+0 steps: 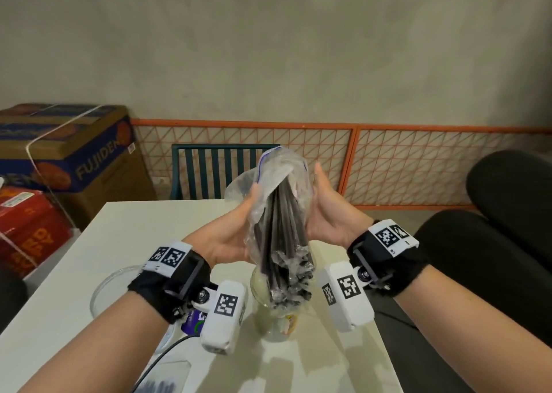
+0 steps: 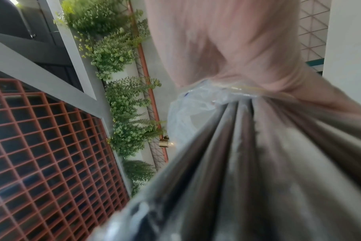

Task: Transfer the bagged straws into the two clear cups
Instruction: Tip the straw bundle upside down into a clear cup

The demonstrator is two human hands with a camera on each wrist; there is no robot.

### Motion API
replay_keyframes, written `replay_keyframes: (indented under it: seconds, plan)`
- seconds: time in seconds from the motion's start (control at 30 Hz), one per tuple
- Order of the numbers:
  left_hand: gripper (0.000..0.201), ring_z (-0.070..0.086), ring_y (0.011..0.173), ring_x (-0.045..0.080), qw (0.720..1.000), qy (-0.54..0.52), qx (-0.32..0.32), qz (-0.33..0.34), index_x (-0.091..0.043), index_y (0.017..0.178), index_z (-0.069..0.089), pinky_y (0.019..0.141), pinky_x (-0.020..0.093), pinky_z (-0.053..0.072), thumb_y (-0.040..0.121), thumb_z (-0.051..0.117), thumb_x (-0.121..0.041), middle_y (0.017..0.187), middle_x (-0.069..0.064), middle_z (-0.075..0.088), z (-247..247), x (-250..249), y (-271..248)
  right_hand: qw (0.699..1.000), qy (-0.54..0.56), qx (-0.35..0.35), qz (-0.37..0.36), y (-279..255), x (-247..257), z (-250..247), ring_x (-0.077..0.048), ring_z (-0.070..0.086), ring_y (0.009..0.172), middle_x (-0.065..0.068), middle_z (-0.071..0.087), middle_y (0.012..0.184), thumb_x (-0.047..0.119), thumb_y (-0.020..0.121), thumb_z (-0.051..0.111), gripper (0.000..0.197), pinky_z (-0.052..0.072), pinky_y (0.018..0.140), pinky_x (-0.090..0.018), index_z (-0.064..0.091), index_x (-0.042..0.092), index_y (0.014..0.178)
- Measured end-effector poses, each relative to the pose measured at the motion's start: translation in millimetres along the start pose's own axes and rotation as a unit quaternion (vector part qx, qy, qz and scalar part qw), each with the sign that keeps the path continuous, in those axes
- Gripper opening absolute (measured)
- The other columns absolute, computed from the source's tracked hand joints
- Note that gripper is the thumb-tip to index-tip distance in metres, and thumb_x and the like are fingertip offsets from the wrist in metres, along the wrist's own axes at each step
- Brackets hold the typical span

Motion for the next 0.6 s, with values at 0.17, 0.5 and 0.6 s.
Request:
replay_keyframes:
  seconds: [0.17, 0.5, 0.6]
  plan:
    - [0.066, 0.069, 0.095, 0.025, 0.999, 0.032, 0.02, 0.004, -0.013, 0.107, 0.069, 0.085, 0.046, 0.054, 0.048, 0.088, -0.038, 0.107, 0.013, 0.071, -0.8, -4.4, -2.3, 0.997, -0.071, -0.02, -0.017, 2.1, 6.4, 3.5, -0.032, 0.053, 0.115, -0.021, 0.048, 0.139, 0.027, 0.092, 0.051, 0.038, 0.038, 0.103, -0.057, 0.052, 0.012, 0.127]
    - [0.102, 0.062, 0.096, 0.024, 0.989, 0.095, -0.112, 0.032, -0.028, 0.144, 0.02, 0.066, 0.036, 0.056, 0.063, 0.076, -0.005, 0.124, 0.013, 0.059, -22.4, -20.7, 9.2, 0.993, -0.029, -0.086, -0.078, 10.3, 14.3, -16.3, -0.032, 0.058, 0.108, -0.02, 0.041, 0.141, -0.007, 0.081, 0.057, 0.077, 0.051, 0.086, -0.054, 0.022, 0.031, 0.139]
    - [0.105, 0.059, 0.1, 0.025, 0.983, 0.099, -0.145, 0.063, -0.037, 0.145, 0.001, 0.063, 0.036, 0.055, 0.075, 0.065, 0.008, 0.134, 0.012, 0.051, -17.5, -23.1, 11.2, 0.998, -0.03, -0.005, -0.052, 6.9, 9.6, -1.9, -0.035, 0.055, 0.121, -0.019, 0.052, 0.138, 0.039, 0.08, 0.066, 0.074, 0.045, 0.098, -0.055, 0.033, 0.017, 0.142]
Point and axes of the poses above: each hand's wrist, its own y-axis towards the middle knuckle, its own z-axis out of the palm, x = y × z, the point moved 3 cm from there along y, towards the middle knuckle
